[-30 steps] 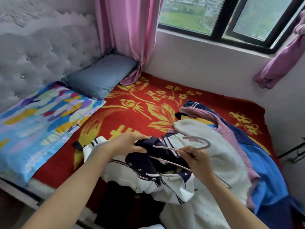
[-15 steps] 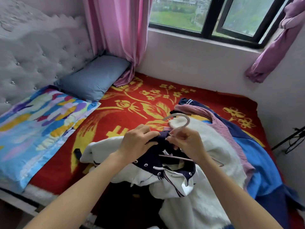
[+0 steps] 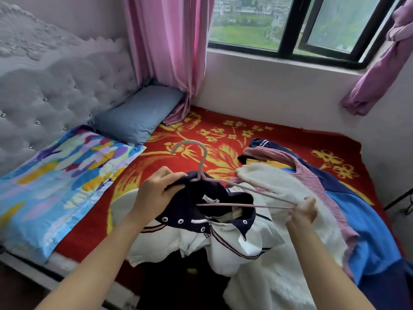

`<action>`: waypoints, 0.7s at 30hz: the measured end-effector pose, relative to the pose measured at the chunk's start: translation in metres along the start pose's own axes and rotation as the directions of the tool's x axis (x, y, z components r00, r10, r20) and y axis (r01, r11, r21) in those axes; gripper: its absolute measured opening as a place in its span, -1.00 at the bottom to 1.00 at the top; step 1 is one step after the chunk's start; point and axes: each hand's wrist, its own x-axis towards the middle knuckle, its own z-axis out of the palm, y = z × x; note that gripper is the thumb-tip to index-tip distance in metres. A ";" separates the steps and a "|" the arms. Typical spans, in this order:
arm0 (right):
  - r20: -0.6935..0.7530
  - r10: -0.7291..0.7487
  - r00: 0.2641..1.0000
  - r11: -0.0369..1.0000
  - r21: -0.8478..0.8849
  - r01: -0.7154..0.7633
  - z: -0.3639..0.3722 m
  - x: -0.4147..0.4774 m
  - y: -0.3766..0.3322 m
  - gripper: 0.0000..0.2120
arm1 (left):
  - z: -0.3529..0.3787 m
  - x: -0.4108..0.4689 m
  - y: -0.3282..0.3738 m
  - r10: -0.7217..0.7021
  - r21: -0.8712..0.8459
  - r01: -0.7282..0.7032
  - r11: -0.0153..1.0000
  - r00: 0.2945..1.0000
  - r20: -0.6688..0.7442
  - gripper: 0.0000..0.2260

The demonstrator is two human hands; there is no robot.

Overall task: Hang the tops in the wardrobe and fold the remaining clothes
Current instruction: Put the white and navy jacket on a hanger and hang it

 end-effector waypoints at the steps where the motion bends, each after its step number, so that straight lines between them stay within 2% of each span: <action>1: 0.125 0.184 0.975 0.982 0.021 -0.188 -0.003 0.000 0.007 -0.78 | -0.003 -0.002 -0.002 -0.004 -0.022 0.004 1.000 1.000 -0.006 -0.74; 2: 0.239 0.321 0.917 0.946 -0.042 -0.320 -0.008 -0.002 0.017 -0.76 | -0.004 -0.004 -0.004 -0.006 -0.039 0.006 0.999 1.000 -0.014 -0.74; 3: 0.316 0.392 0.864 0.920 -0.160 -0.359 -0.011 -0.004 0.030 -0.70 | -0.005 -0.006 -0.006 -0.017 -0.053 0.015 0.998 0.999 -0.028 -0.73; 4: 0.376 0.396 0.838 0.911 -0.277 -0.306 -0.013 -0.007 0.040 -0.68 | -0.006 -0.007 -0.008 -0.026 -0.067 0.024 0.997 0.999 -0.041 -0.73; 6: 0.494 0.315 0.810 0.898 -0.433 -0.086 -0.010 -0.013 0.049 -0.78 | -0.005 -0.008 -0.008 -0.028 -0.099 0.023 0.995 0.998 -0.050 -0.72; 9: 0.639 0.289 0.713 0.783 -0.586 0.208 0.007 -0.026 0.049 -0.84 | -0.002 -0.009 -0.007 -0.026 -0.167 0.018 0.986 0.999 -0.045 -0.68; 11: 0.630 0.310 0.712 0.640 -0.692 0.334 0.012 -0.033 0.052 -0.88 | -0.002 -0.011 -0.010 -0.039 -0.214 0.031 0.976 0.999 -0.035 -0.62; 13: 0.585 0.300 0.753 0.571 -0.743 0.350 0.010 -0.034 0.050 -0.83 | -0.006 -0.013 -0.021 -0.038 -0.236 0.027 0.971 0.998 -0.042 -0.57; 15: 0.540 0.252 0.803 0.673 -0.694 0.256 0.001 -0.028 0.032 -0.74 | -0.011 -0.017 -0.037 -0.006 -0.217 -0.001 0.976 1.000 -0.031 -0.44; 16: 0.542 0.233 0.808 0.737 -0.640 0.217 -0.002 -0.025 0.020 -0.72 | -0.013 -0.020 -0.046 0.014 -0.207 -0.016 0.978 1.000 -0.009 -0.36; 18: 0.591 0.203 0.781 0.776 -0.583 0.240 -0.005 -0.024 -0.007 -0.70 | -0.014 -0.029 -0.061 0.031 -0.176 -0.027 0.984 0.999 0.021 -0.18; 19: 0.614 0.193 0.765 0.766 -0.582 0.273 -0.004 -0.027 -0.018 -0.71 | -0.014 -0.034 -0.066 0.044 -0.143 -0.042 0.989 0.999 0.011 -0.16; 20: 0.628 0.196 0.753 0.749 -0.592 0.298 -0.002 -0.030 -0.027 -0.70 | -0.013 -0.038 -0.071 0.082 -0.102 -0.082 0.991 0.997 -0.004 -0.23; 21: 0.637 0.206 0.743 0.732 -0.604 0.315 -0.001 -0.034 -0.032 -0.68 | -0.014 -0.042 -0.073 0.132 -0.063 -0.133 0.989 0.991 -0.018 -0.39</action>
